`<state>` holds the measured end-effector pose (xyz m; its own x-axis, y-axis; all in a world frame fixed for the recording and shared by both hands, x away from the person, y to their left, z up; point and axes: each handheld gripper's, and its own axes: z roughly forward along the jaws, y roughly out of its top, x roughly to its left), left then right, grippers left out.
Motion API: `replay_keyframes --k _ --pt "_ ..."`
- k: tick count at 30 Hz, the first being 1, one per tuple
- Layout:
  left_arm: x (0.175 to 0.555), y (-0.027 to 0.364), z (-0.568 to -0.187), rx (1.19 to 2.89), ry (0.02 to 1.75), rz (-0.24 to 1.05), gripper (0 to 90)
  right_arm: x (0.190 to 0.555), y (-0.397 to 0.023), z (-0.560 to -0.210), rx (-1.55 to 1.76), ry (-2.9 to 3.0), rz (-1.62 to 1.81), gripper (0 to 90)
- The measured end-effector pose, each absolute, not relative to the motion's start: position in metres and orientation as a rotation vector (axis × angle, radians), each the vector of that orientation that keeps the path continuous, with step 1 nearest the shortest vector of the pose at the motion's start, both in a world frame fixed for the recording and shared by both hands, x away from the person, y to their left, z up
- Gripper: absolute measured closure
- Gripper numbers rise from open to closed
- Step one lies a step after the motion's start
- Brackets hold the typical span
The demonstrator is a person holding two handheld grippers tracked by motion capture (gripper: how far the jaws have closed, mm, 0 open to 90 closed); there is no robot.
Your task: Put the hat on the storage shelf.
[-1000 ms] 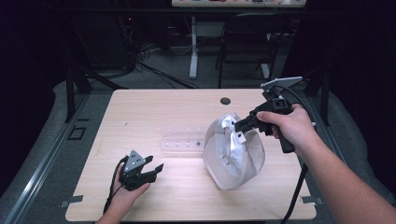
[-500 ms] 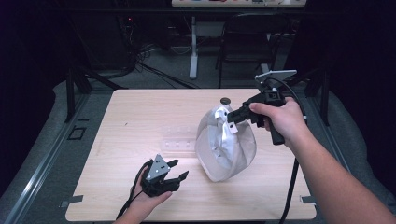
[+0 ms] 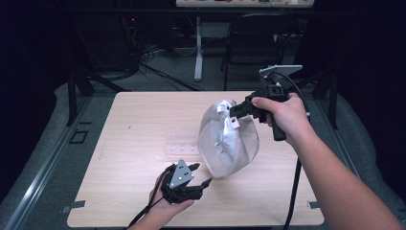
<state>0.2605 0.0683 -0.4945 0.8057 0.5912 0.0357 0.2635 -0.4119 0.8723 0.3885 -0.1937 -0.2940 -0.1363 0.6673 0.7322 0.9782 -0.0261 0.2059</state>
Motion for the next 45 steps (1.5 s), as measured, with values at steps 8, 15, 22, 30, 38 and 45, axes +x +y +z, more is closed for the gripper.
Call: replay_keyframes --k 8,15,22,30,38,45 --pt "0.259 0.029 -0.496 2.039 0.598 0.514 35.8 0.391 -0.185 -0.289 -1.708 -1.846 -1.020 82.4" --pt "0.261 0.011 -0.501 2.049 0.618 0.638 37.0 0.390 -0.178 -0.289 -1.685 -1.851 -1.012 82.4" --pt "0.264 0.016 -0.504 2.063 0.615 0.677 57.1 0.389 -0.180 -0.290 -1.685 -1.841 -1.021 82.4" --pt "0.263 0.031 -0.498 2.049 0.595 0.673 71.4 0.387 -0.186 -0.286 -1.702 -1.837 -1.037 82.4" --pt "0.265 0.048 -0.490 2.024 0.583 0.681 79.5 0.387 -0.193 -0.284 -1.719 -1.822 -1.042 82.3" --pt "0.278 0.061 -0.487 1.979 0.571 0.588 81.8 0.388 -0.193 -0.283 -1.721 -1.822 -1.061 82.4"
